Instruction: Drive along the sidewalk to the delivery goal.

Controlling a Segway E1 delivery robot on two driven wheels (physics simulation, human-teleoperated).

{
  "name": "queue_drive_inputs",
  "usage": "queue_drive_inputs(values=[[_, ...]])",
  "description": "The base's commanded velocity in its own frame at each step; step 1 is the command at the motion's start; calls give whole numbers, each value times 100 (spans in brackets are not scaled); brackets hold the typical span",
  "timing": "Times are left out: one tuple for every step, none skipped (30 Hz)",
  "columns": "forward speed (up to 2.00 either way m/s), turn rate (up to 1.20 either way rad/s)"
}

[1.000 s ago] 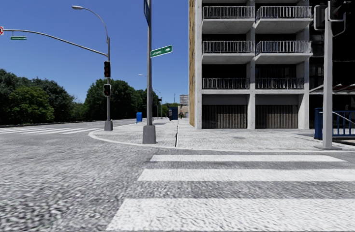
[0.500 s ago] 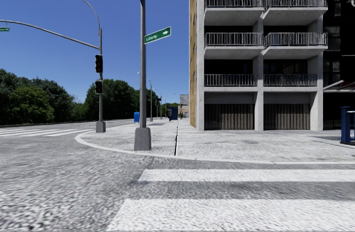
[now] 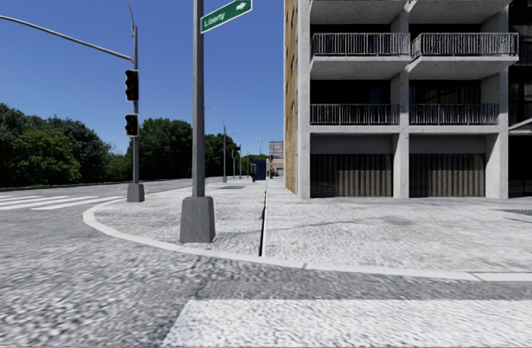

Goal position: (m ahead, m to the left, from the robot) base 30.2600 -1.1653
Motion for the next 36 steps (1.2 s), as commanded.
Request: queue_drive_inputs(values=[[200, 0], [200, 0], [200, 0], [200, 0], [200, 0], [200, 0], [200, 0], [200, 0], [200, 0], [200, 0], [200, 0], [200, 0], [200, 0], [200, 0], [200, 0], [200, 0], [200, 0], [200, 0], [200, 0], [186, 0], [186, 0], [166, 0], [145, 0], [145, 0], [135, 0], [129, 0], [126, 0], [126, 0], [125, 0], [124, 0], [123, 0], [123, 0], [122, 0], [122, 0], [122, 0], [122, 0]])
